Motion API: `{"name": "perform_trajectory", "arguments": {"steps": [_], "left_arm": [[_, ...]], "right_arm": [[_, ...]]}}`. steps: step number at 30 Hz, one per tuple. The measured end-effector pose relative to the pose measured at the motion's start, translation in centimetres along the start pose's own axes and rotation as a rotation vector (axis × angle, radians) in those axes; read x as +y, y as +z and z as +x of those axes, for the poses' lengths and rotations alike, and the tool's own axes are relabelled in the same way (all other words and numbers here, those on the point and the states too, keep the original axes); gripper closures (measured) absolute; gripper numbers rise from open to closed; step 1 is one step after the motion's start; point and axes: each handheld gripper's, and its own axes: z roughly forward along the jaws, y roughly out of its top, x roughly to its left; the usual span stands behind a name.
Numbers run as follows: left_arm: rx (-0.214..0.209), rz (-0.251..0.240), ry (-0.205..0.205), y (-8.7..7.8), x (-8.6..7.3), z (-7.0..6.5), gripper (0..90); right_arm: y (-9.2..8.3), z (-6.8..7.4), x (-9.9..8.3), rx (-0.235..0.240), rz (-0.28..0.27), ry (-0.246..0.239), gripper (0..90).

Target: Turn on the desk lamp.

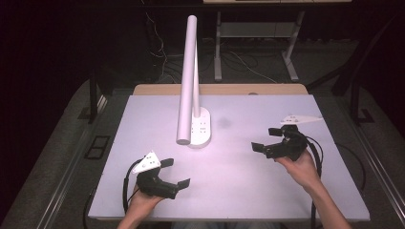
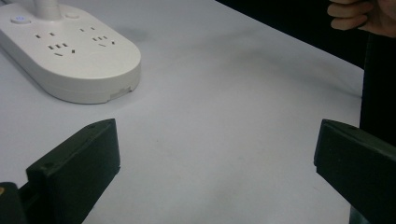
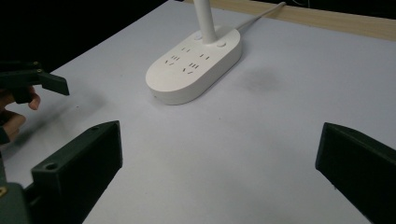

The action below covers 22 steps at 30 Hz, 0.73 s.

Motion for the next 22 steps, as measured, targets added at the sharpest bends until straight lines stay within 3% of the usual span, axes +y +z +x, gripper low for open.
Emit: {"name": "perform_trajectory", "arguments": {"steps": [6,16,22], "left_arm": [[0.0,-0.001,0.001,-0.1,0.0,-0.1,0.0],[0.0,0.006,0.004,0.0,0.0,0.0,0.0],[0.001,0.007,0.002,0.0,0.0,0.0,0.0]], "right_arm": [[-1.4,0.7,-2.4,-0.008,-0.017,0.018,0.3],[-2.8,1.2,-7.1,-0.067,-0.039,0.037,0.3],[-3.2,1.6,-8.8,-0.085,-0.036,0.016,0.3]]}}
